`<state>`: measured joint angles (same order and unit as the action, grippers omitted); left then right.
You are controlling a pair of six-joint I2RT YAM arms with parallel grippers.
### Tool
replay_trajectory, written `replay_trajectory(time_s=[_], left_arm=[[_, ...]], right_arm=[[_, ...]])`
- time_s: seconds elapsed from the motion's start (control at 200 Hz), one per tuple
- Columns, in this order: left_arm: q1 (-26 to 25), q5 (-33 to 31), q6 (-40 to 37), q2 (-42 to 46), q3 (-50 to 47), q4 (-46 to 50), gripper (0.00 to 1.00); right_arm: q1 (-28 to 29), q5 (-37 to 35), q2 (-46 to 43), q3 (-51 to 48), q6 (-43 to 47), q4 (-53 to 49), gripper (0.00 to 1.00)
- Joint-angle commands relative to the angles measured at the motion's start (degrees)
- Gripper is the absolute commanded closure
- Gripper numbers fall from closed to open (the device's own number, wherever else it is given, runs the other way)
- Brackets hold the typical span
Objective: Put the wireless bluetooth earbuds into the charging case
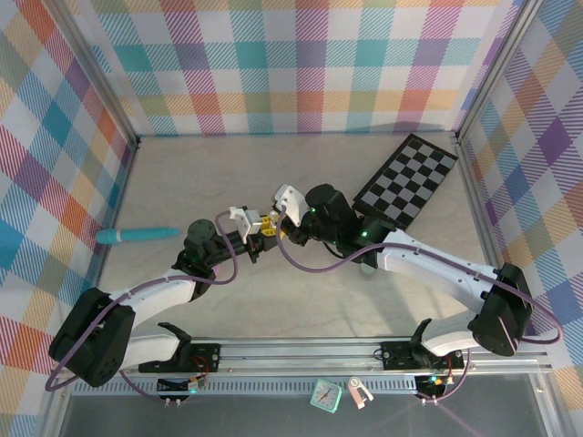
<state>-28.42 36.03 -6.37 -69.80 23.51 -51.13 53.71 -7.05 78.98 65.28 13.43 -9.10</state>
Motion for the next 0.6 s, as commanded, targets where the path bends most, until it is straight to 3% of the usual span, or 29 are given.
replay_trajectory(time_s=[0.0, 0.6], left_arm=[[-0.5, -0.1, 1.4, 0.4, 0.8, -5.0, 0.86], [-0.5, -2.6, 1.9, 0.5, 0.9, -6.1, 0.86]], right_arm=[[0.4, 0.8, -0.1, 0.5, 1.0, 0.8, 0.8], [0.4, 4.6, -2.4, -1.3, 0.0, 0.0, 0.74]])
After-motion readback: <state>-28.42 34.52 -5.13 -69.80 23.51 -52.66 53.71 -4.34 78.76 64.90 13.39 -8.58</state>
